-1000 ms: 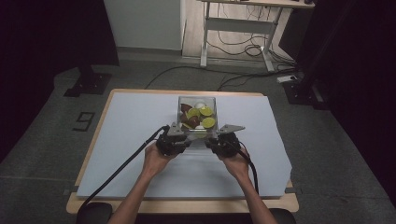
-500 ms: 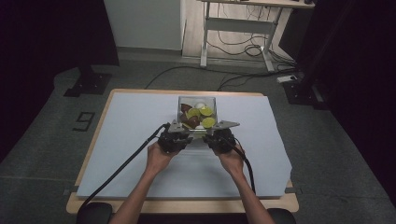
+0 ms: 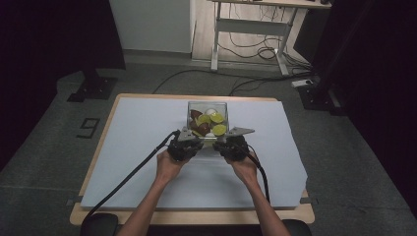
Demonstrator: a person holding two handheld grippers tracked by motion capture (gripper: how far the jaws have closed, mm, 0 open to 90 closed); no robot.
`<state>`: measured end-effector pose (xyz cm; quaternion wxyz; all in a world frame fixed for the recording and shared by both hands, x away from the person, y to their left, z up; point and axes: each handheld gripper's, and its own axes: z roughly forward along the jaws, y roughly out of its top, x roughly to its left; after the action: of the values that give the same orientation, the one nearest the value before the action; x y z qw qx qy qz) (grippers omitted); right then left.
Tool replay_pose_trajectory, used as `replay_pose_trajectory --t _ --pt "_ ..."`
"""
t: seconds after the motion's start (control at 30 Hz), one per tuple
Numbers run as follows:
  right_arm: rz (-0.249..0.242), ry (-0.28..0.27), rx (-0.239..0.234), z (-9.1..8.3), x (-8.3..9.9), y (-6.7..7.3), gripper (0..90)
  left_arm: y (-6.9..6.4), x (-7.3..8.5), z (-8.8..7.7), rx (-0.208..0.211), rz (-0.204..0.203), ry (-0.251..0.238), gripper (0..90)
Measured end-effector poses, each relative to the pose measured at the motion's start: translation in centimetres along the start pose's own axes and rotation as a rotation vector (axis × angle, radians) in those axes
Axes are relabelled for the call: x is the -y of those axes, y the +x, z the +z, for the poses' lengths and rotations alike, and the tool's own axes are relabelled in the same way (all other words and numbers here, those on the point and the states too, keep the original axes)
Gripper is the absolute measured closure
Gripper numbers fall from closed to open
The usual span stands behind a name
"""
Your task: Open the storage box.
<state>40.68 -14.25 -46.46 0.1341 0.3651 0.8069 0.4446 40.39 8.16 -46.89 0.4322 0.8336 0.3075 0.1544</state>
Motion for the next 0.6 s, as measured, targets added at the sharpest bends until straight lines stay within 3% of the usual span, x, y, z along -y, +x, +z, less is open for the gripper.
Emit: replay_pose_trajectory --t 0.13,0.33,0.6 --pt "-0.009 -0.002 -0.01 -0.3 0.3 0.2 80.0 -0.3 0.1 -0.3 0.005 0.011 0.004 78.8" --pt "-0.022 0.006 -0.021 -0.8 0.5 0.6 80.0 -0.6 0.4 -0.8 0.034 -0.014 -0.006 78.6" --pt "-0.028 0.003 -0.039 -1.3 0.8 1.1 80.0 -1.1 0.7 -1.6 0.048 -0.014 -0.003 78.6"
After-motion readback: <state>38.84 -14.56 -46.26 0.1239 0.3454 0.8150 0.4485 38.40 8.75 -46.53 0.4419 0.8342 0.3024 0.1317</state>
